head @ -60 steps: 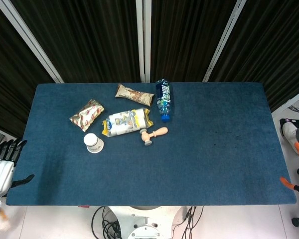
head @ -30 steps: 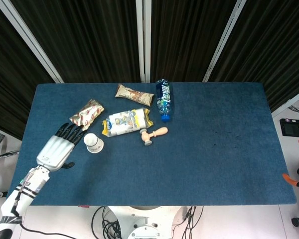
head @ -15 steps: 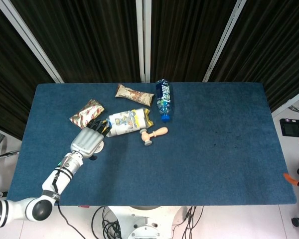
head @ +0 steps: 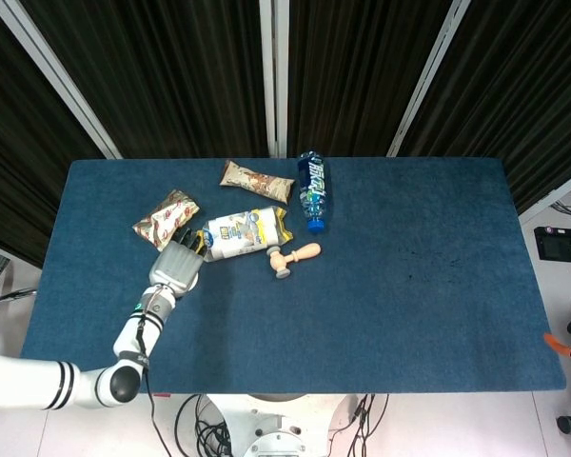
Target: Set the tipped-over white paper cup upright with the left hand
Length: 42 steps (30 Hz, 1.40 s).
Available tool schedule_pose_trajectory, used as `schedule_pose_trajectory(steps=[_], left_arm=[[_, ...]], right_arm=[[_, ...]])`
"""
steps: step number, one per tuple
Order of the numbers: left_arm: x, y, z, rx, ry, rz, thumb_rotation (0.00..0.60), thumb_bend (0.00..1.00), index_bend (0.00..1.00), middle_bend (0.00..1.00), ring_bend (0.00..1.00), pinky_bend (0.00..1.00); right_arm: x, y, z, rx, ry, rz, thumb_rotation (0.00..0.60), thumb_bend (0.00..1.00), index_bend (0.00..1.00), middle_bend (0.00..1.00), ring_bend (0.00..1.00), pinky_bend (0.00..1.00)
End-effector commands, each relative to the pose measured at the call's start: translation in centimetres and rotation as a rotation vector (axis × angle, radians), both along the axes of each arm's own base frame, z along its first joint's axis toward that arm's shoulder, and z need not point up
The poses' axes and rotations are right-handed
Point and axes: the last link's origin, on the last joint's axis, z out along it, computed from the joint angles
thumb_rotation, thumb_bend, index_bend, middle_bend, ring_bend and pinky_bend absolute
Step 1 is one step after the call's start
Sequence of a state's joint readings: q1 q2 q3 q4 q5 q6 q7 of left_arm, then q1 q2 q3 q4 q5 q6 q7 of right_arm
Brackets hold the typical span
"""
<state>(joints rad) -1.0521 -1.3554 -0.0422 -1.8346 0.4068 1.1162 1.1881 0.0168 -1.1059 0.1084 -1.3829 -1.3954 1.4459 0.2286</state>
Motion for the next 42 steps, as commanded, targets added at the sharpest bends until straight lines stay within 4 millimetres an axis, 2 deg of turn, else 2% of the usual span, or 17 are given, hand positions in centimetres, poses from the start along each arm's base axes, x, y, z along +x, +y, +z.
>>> schedule_pose_trajectory(steps=[1, 8, 19, 29, 35, 42], left_arm=[[-0.2, 0.2, -0.4, 0.016, 0.040, -0.016, 0.600, 0.11, 0.20, 0.12, 0.00, 0.00], [-0.6, 0.3, -0.7, 0.038, 0.092, -0.016, 0.600, 0.15, 0.29, 0.18, 0.00, 0.00], [-1.2, 0.4, -0.8, 0.029, 0.111, 0.030, 0.600, 0.21, 0.34, 0.27, 0.00, 0.00], [-0.3, -0.3, 0.4, 0.074, -0.023, -0.044, 0.600, 0.26, 0.44, 0.37, 0.01, 0.00], [-0.8, -3.0, 1.2, 0.016, -0.282, -0.080, 0.600, 0.26, 0.44, 0.37, 0.01, 0.00], [-2.2, -5.1, 0.5, -0.119, -0.909, -0.037, 0.600, 0.26, 0.43, 0.36, 0.01, 0.00]], right_arm=[[0.0, 0.0, 0.0, 0.002, 0.000, 0.000, 0.600, 0.03, 0.00, 0.00, 0.00, 0.00], [-0.1, -0.1, -0.3, 0.014, 0.000, -0.006, 0.600, 0.03, 0.00, 0.00, 0.00, 0.00], [-0.2, 0.0, -0.3, 0.017, -0.004, -0.011, 0.600, 0.03, 0.00, 0.00, 0.00, 0.00], [-0.2, -0.1, -0.3, 0.020, -0.007, -0.015, 0.600, 0.03, 0.00, 0.00, 0.00, 0.00], [-0.2, -0.1, -0.3, 0.030, -0.017, -0.020, 0.600, 0.03, 0.00, 0.00, 0.00, 0.00], [0.1, 0.0, -0.6, 0.054, -0.039, -0.005, 0.600, 0.04, 0.00, 0.00, 0.00, 0.00]])
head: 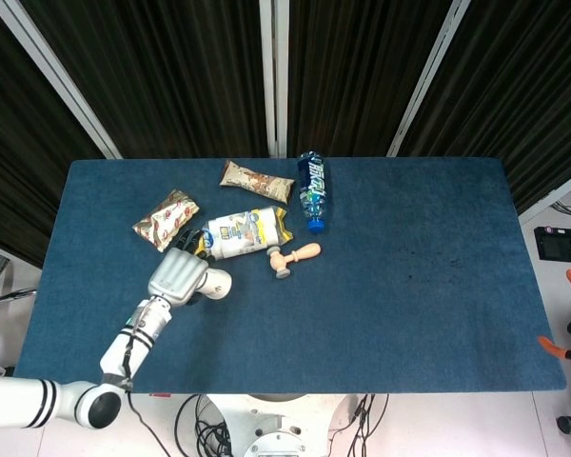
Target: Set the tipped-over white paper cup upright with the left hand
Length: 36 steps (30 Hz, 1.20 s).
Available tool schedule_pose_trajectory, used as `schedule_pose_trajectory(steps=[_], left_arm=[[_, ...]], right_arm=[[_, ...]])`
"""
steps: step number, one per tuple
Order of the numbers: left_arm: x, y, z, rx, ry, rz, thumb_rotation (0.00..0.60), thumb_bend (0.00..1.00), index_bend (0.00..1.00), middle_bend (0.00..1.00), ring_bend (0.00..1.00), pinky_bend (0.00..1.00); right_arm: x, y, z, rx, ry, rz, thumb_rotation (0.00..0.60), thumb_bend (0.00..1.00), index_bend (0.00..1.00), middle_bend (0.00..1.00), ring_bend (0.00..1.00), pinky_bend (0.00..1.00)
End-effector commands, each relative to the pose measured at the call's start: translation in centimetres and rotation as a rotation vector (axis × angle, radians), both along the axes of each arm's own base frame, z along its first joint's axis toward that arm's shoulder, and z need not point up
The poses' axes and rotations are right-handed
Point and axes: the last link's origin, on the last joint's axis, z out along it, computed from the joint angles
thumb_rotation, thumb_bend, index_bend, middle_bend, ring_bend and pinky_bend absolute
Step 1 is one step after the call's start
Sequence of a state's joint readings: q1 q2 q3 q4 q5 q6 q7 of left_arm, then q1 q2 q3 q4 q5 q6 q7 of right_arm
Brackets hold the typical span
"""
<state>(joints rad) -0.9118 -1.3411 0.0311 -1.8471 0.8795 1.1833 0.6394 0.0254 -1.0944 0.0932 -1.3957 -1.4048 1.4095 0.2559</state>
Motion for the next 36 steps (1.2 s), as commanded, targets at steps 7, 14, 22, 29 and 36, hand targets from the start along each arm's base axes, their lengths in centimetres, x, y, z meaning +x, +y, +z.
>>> schedule_pose_trajectory(steps=[7, 14, 22, 29, 36], left_arm=[[-6.2, -2.5, -2.8, -0.215, -0.690, -0.003, 0.600, 0.26, 0.43, 0.36, 0.01, 0.00], [-9.8, -2.8, -4.7, -0.243, -0.738, 0.068, 0.600, 0.26, 0.43, 0.36, 0.01, 0.00], [-11.5, -2.6, -5.4, -0.246, -0.753, 0.112, 0.600, 0.26, 0.43, 0.36, 0.01, 0.00], [-11.7, -2.5, -5.5, -0.251, -0.767, 0.105, 0.600, 0.25, 0.42, 0.34, 0.01, 0.00], [-12.0, -2.6, -5.5, -0.270, -0.762, 0.110, 0.600, 0.25, 0.25, 0.21, 0.00, 0.00]], right_arm=[[0.1, 0.2, 0.2, 0.006, -0.010, 0.008, 0.600, 0.04, 0.00, 0.00, 0.00, 0.00], [0.0, 0.1, 0.1, 0.008, -0.006, -0.001, 0.600, 0.04, 0.00, 0.00, 0.00, 0.00], [0.2, 0.1, -0.1, 0.013, -0.002, 0.002, 0.600, 0.04, 0.00, 0.00, 0.00, 0.00], [0.2, 0.0, -0.2, 0.019, 0.004, -0.002, 0.600, 0.04, 0.00, 0.00, 0.00, 0.00], [0.1, 0.0, -0.2, 0.020, 0.006, -0.003, 0.600, 0.04, 0.00, 0.00, 0.00, 0.00]])
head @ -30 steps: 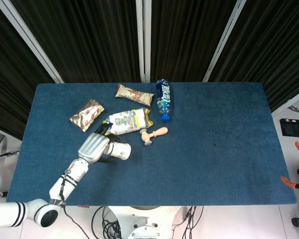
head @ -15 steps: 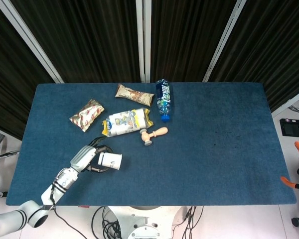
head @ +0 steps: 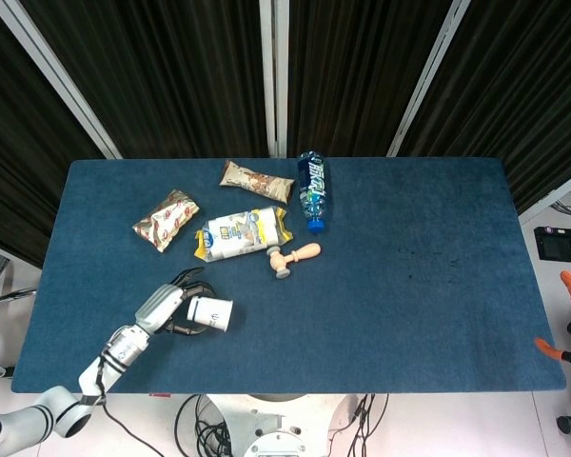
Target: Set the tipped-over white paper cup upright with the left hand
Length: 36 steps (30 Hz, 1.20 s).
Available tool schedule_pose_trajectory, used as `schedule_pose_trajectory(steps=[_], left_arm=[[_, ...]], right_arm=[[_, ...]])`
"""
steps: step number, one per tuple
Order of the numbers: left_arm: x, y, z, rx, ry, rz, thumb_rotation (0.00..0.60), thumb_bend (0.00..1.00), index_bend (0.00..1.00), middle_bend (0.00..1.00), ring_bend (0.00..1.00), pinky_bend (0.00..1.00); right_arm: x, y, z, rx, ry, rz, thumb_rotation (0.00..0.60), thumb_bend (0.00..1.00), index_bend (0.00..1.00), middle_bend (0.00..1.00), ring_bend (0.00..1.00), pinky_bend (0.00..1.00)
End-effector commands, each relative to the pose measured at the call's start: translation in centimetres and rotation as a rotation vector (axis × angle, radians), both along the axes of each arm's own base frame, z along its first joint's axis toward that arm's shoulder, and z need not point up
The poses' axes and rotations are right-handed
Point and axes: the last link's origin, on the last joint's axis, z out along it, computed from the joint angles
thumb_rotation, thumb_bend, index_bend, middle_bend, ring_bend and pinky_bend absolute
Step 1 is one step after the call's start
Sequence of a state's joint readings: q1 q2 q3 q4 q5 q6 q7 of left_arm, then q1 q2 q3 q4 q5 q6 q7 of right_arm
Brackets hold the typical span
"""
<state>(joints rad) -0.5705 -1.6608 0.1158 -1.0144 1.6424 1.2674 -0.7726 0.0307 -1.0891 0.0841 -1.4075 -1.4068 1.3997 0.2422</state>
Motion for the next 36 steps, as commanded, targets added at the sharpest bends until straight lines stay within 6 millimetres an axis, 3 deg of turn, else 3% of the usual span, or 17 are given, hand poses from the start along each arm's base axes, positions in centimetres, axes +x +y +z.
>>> schedule_pose_trajectory(steps=[1, 5, 12, 17, 21, 25, 36], left_arm=[[-0.2, -0.1, 0.0, -0.007, 0.004, 0.001, 0.600, 0.25, 0.23, 0.19, 0.00, 0.00], [-0.3, -0.1, 0.0, -0.010, 0.004, 0.000, 0.600, 0.25, 0.17, 0.15, 0.00, 0.00], [-0.2, -0.2, 0.5, -0.004, 0.004, -0.015, 0.600, 0.25, 0.17, 0.15, 0.00, 0.00], [1.0, 0.1, 2.2, 0.062, 0.033, -0.090, 0.600, 0.25, 0.17, 0.14, 0.00, 0.00], [2.5, 0.5, 4.6, 0.144, 0.171, -0.167, 0.600, 0.24, 0.13, 0.09, 0.00, 0.00], [4.8, 0.0, 6.4, 0.181, 0.446, -0.227, 0.600, 0.21, 0.06, 0.03, 0.00, 0.00], [10.7, 0.6, 3.8, 0.152, 0.767, -0.284, 0.600, 0.19, 0.04, 0.02, 0.00, 0.00]], right_arm=[[0.0, 0.0, 0.0, 0.001, 0.001, 0.000, 0.600, 0.04, 0.00, 0.00, 0.00, 0.00], [-0.1, 0.0, 0.0, 0.000, 0.002, -0.001, 0.600, 0.04, 0.00, 0.00, 0.00, 0.00], [-0.1, 0.1, 0.1, -0.004, 0.003, -0.001, 0.600, 0.04, 0.00, 0.00, 0.00, 0.00], [0.0, 0.0, 0.2, -0.007, 0.003, 0.001, 0.600, 0.04, 0.00, 0.00, 0.00, 0.00], [0.0, 0.0, 0.3, -0.009, 0.004, 0.001, 0.600, 0.04, 0.00, 0.00, 0.00, 0.00], [0.0, 0.0, 0.2, -0.007, 0.003, -0.002, 0.600, 0.04, 0.00, 0.00, 0.00, 0.00], [-0.2, 0.0, 0.3, -0.007, -0.003, -0.006, 0.600, 0.04, 0.00, 0.00, 0.00, 0.00]])
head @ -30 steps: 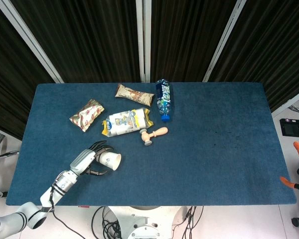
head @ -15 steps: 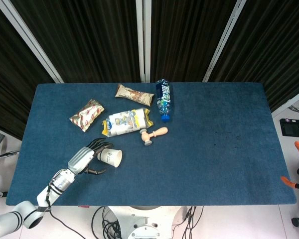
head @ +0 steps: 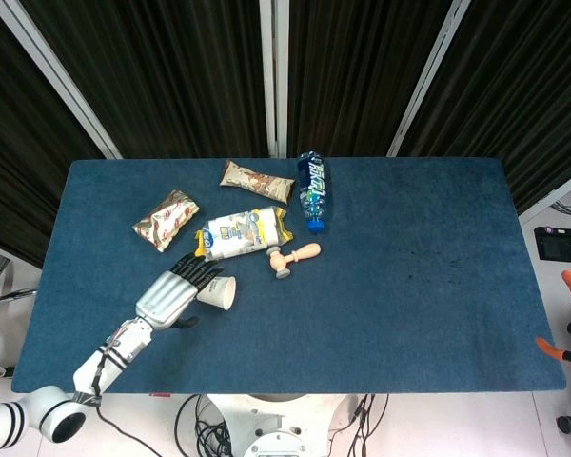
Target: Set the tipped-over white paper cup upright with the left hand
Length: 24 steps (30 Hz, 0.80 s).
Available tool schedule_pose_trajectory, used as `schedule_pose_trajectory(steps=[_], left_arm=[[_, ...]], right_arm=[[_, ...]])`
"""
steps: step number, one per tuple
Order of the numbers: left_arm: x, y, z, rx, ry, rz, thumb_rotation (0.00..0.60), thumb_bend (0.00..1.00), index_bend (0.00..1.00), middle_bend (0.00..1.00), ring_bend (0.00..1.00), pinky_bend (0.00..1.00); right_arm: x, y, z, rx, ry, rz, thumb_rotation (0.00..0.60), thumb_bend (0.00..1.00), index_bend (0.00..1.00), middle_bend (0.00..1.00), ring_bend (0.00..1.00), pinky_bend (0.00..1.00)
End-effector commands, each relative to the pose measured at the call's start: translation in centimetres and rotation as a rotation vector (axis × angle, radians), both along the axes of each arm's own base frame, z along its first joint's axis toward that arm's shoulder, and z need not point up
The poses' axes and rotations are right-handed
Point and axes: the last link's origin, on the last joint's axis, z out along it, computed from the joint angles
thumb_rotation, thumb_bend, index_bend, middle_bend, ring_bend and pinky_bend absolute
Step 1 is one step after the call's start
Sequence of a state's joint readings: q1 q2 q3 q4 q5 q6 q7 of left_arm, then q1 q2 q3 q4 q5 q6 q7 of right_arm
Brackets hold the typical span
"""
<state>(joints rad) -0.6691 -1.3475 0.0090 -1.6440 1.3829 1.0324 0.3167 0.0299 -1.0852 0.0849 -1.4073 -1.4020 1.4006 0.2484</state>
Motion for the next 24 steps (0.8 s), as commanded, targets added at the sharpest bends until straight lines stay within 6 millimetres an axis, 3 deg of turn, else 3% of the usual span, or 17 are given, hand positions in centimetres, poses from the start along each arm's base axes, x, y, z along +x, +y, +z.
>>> schedule_pose_trajectory(steps=[1, 9, 24], left_arm=[[4.1, 0.5, -1.1, -0.050, 0.141, -0.016, 0.600, 0.19, 0.04, 0.02, 0.00, 0.00], [5.6, 1.8, -2.7, 0.009, 0.254, -0.003, 0.600, 0.19, 0.04, 0.05, 0.00, 0.00], [6.8, 3.0, -3.6, 0.051, 0.213, 0.024, 0.600, 0.19, 0.09, 0.17, 0.00, 0.00]], right_arm=[[-0.1, 0.0, 0.1, -0.003, -0.001, -0.004, 0.600, 0.04, 0.00, 0.00, 0.00, 0.00], [-0.6, -0.1, 0.0, 0.006, -0.006, -0.017, 0.600, 0.04, 0.00, 0.00, 0.00, 0.00], [-0.9, 0.0, -0.1, 0.012, -0.009, -0.025, 0.600, 0.04, 0.00, 0.00, 0.00, 0.00]])
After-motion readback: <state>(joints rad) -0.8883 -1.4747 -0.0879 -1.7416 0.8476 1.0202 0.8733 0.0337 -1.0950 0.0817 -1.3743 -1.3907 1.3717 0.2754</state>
